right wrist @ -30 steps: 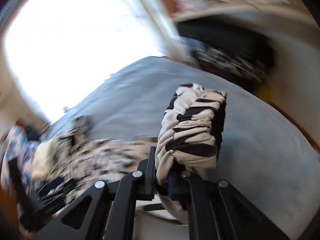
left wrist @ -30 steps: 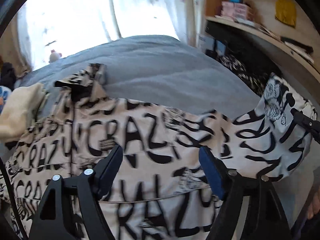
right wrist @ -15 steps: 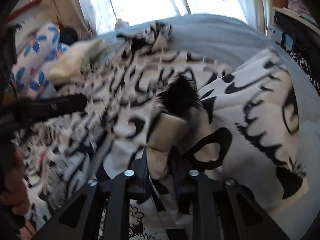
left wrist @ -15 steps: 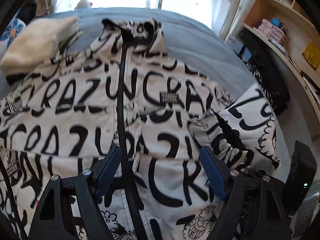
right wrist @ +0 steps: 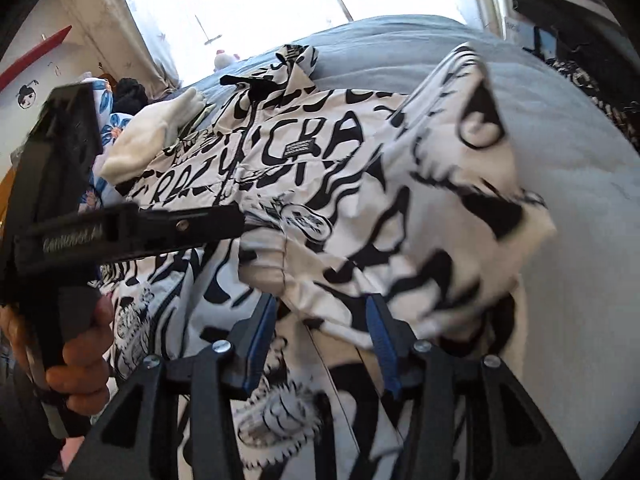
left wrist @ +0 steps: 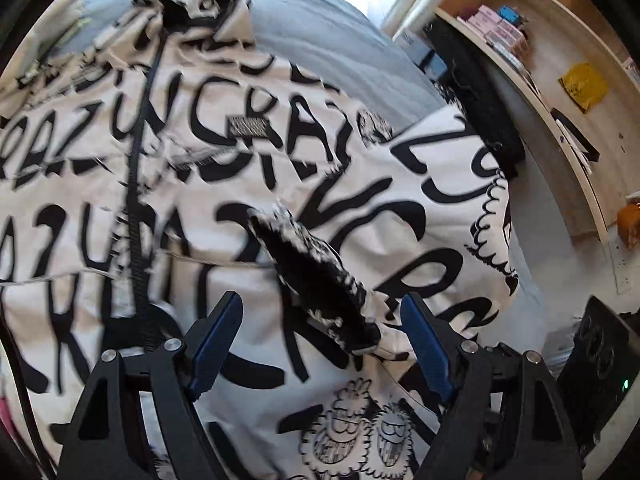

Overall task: Fold large clothes
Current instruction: 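Lift the sleeve with the right tool and lay it across the jacket front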

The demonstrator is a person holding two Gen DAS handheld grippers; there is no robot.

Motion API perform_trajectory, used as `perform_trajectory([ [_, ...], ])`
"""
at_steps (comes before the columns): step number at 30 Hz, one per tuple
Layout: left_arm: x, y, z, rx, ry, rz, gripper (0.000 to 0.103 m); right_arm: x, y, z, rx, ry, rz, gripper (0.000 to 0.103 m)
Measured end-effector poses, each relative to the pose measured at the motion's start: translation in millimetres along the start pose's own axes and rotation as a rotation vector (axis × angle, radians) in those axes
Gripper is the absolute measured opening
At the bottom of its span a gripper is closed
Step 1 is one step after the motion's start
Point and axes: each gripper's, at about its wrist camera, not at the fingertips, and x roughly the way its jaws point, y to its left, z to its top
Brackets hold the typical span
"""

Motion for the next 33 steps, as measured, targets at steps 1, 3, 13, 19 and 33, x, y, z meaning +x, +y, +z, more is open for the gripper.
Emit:
perform_trajectory([
  [1,3,-1,-1,-0.002,0.01,0.007,0.08,-3,-1,-2,0.004,-0.003,0.002,0.047],
  [3,12,0,-4,-0.014,0.029,0.013,0.08,-7,-1,-6,0.003,-0.008,-0.002,0.047],
  [13,47,-8,2,-0.082,0.071,-0.033,0.029,-13,-2,-12,-0.001,-0.018,-0.001,0.047],
  [19,23,-46,43,0.072,-0.045,0.093,0.009,-29,-9,-14,0.006,-0.043,-0.035,0.047],
  [33,-61,78,74,0.012,-0.214,0.428,0.022,-23,-30,4,-0.016,-0.033,-0.165,0.047],
])
